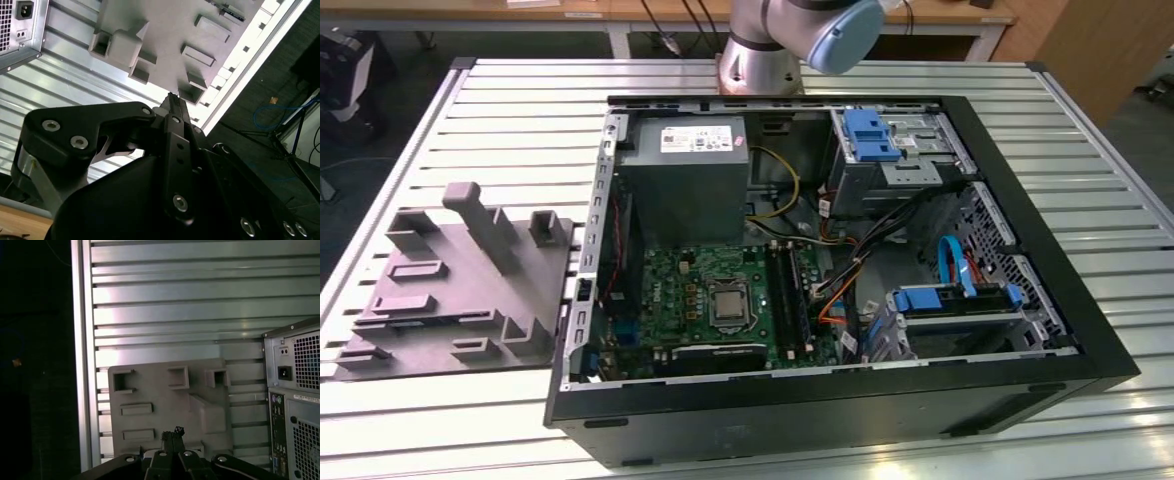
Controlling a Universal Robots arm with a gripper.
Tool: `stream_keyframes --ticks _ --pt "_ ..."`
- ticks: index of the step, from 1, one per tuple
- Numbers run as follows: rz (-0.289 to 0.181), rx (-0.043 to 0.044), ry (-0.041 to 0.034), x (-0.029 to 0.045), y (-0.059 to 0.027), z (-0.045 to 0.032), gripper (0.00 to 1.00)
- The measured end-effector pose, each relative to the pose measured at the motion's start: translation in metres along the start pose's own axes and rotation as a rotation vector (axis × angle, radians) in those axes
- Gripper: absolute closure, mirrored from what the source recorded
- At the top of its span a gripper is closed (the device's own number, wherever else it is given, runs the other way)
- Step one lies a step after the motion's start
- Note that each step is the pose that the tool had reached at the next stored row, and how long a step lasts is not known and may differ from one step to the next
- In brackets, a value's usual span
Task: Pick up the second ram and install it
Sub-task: 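Reach for the second ram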
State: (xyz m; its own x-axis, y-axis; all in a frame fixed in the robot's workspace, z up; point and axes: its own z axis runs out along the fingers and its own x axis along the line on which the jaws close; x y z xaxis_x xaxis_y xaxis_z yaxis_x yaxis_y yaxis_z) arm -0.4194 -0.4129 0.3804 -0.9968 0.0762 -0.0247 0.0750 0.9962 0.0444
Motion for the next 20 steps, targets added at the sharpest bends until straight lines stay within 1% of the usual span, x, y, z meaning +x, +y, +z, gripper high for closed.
stream_keyframes --ticks 6,13,20 --pt "0.000 0.0001 0.0004 -0.0009 -0.0145 0.0044 0.90" --pt "0.000 0.0002 0.0014 -0.0019 -0.0303 0.0126 0.90" --pt "0.000 0.0002 0.0021 -0.0025 -0.0425 0.0208 0.90"
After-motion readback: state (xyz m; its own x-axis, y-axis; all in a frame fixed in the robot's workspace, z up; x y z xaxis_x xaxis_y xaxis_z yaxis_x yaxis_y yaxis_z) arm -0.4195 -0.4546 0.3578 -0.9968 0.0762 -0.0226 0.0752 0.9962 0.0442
